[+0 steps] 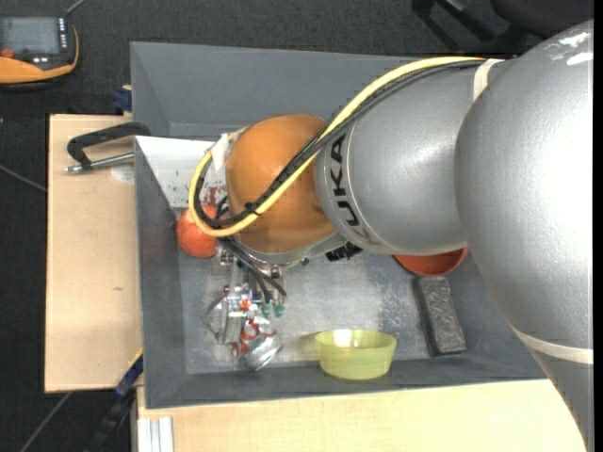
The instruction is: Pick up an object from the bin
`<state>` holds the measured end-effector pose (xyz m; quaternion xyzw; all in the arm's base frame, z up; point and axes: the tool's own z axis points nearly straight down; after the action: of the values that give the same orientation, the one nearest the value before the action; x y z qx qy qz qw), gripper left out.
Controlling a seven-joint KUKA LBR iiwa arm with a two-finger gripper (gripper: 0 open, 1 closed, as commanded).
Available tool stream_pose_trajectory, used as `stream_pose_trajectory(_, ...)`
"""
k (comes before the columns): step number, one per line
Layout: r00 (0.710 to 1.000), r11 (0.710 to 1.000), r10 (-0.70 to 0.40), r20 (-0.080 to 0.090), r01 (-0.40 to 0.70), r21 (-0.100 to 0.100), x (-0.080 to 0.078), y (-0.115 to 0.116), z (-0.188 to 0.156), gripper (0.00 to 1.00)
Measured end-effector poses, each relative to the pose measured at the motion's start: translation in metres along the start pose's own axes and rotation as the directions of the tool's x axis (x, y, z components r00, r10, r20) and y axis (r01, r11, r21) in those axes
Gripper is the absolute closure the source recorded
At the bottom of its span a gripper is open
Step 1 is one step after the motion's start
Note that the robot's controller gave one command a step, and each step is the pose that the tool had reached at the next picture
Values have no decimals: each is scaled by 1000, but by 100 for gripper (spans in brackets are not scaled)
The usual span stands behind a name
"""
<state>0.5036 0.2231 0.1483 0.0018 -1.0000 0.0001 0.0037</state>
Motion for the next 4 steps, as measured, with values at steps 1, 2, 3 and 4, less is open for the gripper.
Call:
stream_pose_trajectory(1, 994, 994, -106, -3, 106, 2, -4, -52, 40, 0)
stream_pose_trajectory(2, 998, 998, -63, -4, 63, 2, -22, -97, 79, 0)
stream_pose_trajectory(3, 984, 984, -180, 6, 180, 3, -92, -140, 76, 0)
stream_pose_trajectory(4, 953, 954, -301, 13, 301, 3, -97, -133, 76, 0)
